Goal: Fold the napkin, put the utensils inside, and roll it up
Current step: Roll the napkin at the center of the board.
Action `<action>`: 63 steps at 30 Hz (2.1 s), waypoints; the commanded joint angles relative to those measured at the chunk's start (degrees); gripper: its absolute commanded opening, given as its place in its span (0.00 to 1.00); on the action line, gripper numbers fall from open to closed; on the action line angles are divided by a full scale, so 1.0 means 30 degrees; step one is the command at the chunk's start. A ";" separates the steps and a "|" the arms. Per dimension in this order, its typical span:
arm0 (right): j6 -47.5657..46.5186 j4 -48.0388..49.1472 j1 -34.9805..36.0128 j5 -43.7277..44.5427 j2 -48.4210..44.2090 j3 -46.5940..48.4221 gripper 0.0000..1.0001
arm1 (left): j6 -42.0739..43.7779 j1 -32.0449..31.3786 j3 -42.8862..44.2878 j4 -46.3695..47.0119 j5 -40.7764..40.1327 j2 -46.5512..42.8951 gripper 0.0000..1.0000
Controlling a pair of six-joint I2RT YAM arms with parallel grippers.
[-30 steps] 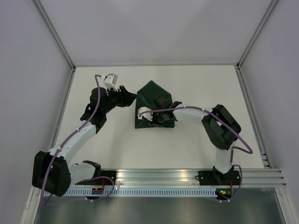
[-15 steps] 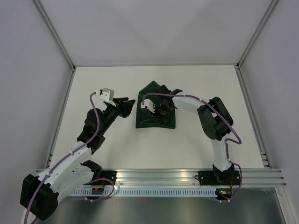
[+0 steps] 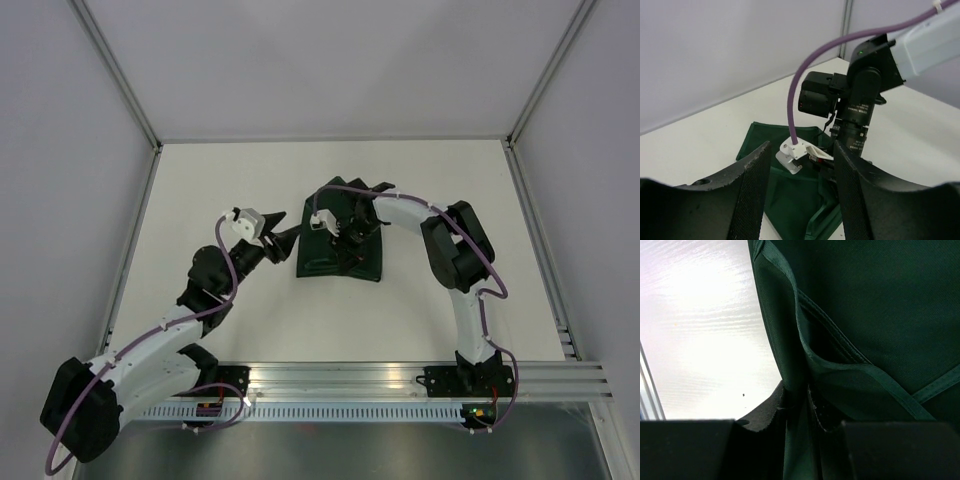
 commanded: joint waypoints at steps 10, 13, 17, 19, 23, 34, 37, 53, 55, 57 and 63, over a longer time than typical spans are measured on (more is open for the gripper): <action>-0.1541 -0.3253 -0.1749 0.1305 0.2702 0.0584 0.13 | 0.7599 -0.3224 0.1977 0.1779 0.2835 0.5418 0.60; -0.1542 -0.3343 -0.2071 0.1364 0.2996 0.0760 0.12 | 0.9329 -0.4191 0.3002 0.0255 0.2250 0.6681 0.60; -0.1512 -0.3460 -0.2306 0.1335 0.3231 0.0937 0.11 | 1.0302 -0.4866 0.3797 -0.0567 0.2277 0.8613 0.59; -0.1396 -0.3373 -0.2394 0.1393 0.3260 0.0995 0.11 | 1.0797 -0.4955 0.4234 -0.1324 0.2336 0.9027 0.59; -0.1541 -0.3489 -0.2569 0.1393 0.3319 0.1083 0.11 | 1.1561 -0.5101 0.4734 -0.2587 0.2483 0.9789 0.59; -0.1804 -0.3810 -0.2833 0.1451 0.3670 0.1405 0.10 | 1.3989 -0.6213 0.5116 -0.3614 0.1050 1.2570 0.61; -0.1980 -0.3957 -0.2980 0.1481 0.3846 0.1463 0.10 | 1.4580 -0.6449 0.5087 -0.3557 0.0579 1.3041 0.61; -0.1951 -0.4133 -0.3244 0.1393 0.4169 0.1756 0.09 | 1.7392 -0.6888 0.6990 -0.5401 0.0988 1.5591 0.66; -0.1952 -0.4104 -0.3244 0.1422 0.4169 0.1728 0.08 | 1.7510 -0.6917 0.7166 -0.5752 0.1163 1.5826 0.65; -0.1952 -0.4104 -0.3302 0.1364 0.4169 0.1728 0.08 | 1.7627 -0.6976 0.7371 -0.6221 0.1223 1.6001 0.65; -0.2010 -0.4075 -0.3390 0.1305 0.4256 0.1698 0.08 | 1.7803 -0.7064 0.7752 -0.6778 0.1370 1.6586 0.65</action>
